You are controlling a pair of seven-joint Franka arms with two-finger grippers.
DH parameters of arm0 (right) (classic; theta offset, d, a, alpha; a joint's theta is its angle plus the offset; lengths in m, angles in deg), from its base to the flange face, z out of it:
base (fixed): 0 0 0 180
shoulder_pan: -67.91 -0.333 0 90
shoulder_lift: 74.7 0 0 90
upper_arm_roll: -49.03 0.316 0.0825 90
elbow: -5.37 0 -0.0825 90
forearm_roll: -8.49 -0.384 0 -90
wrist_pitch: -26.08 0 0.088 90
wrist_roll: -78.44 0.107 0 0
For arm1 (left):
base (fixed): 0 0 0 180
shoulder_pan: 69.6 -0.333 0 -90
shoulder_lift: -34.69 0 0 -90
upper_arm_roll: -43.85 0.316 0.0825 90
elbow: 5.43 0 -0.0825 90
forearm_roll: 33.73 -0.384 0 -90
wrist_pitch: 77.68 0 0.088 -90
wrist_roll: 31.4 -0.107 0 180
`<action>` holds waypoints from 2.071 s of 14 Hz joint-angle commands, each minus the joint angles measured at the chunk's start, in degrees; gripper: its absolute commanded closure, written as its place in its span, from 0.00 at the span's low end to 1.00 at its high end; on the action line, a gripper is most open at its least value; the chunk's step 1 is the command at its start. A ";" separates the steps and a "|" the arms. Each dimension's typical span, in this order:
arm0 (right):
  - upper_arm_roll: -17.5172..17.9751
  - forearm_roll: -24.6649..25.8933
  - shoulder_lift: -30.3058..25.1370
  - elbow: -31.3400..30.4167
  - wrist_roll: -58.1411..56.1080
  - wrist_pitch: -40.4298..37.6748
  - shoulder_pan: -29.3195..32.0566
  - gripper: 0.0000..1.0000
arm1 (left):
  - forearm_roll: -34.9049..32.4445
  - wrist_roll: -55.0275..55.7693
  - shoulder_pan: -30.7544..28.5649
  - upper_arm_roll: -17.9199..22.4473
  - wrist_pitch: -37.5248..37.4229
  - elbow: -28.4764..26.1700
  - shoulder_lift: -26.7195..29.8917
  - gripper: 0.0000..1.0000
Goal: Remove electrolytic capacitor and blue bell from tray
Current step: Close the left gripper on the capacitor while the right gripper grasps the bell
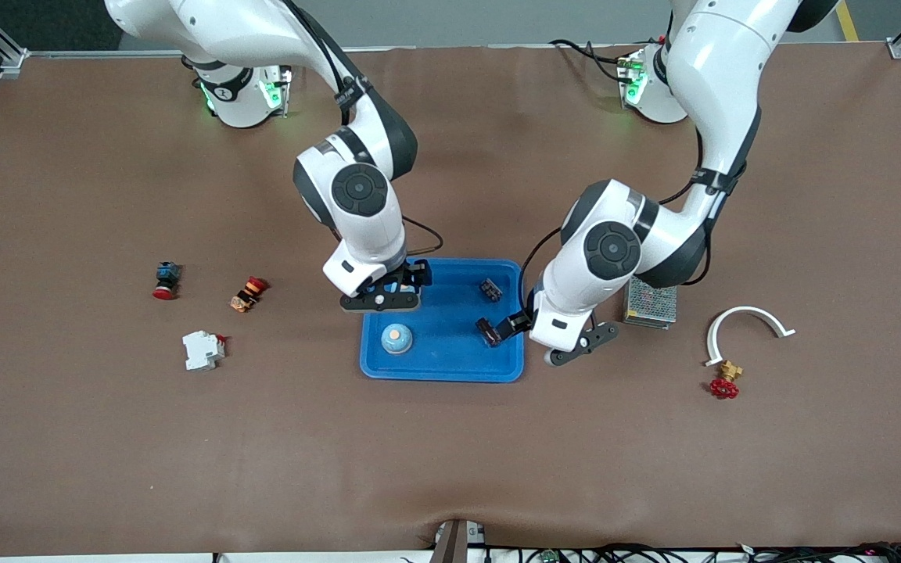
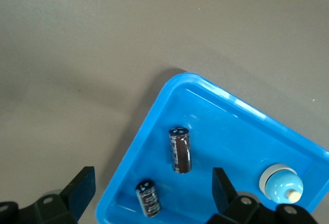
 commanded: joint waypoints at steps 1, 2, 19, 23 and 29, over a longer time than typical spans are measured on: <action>-0.34 -0.25 3.71 1.40 -0.16 2.01 -0.82 0.00 | 0.09 3.54 2.41 0.86 2.50 1.74 -2.10 0.00; 0.18 -0.16 4.94 1.40 -0.16 2.98 -0.91 0.00 | 0.09 3.99 3.03 0.95 3.04 1.83 -2.36 0.00; 1.85 -0.78 6.88 -5.10 -1.13 10.72 -1.17 0.00 | -3.60 16.47 6.99 1.21 11.65 1.92 -11.68 0.32; 1.85 -0.78 7.15 -5.89 -1.13 11.86 -1.17 0.00 | -4.04 16.56 6.99 1.21 15.69 1.92 -13.52 0.43; 1.94 -0.78 8.90 -5.98 -1.13 14.42 -1.61 0.00 | -6.40 16.47 6.81 1.21 15.09 1.92 -10.46 1.00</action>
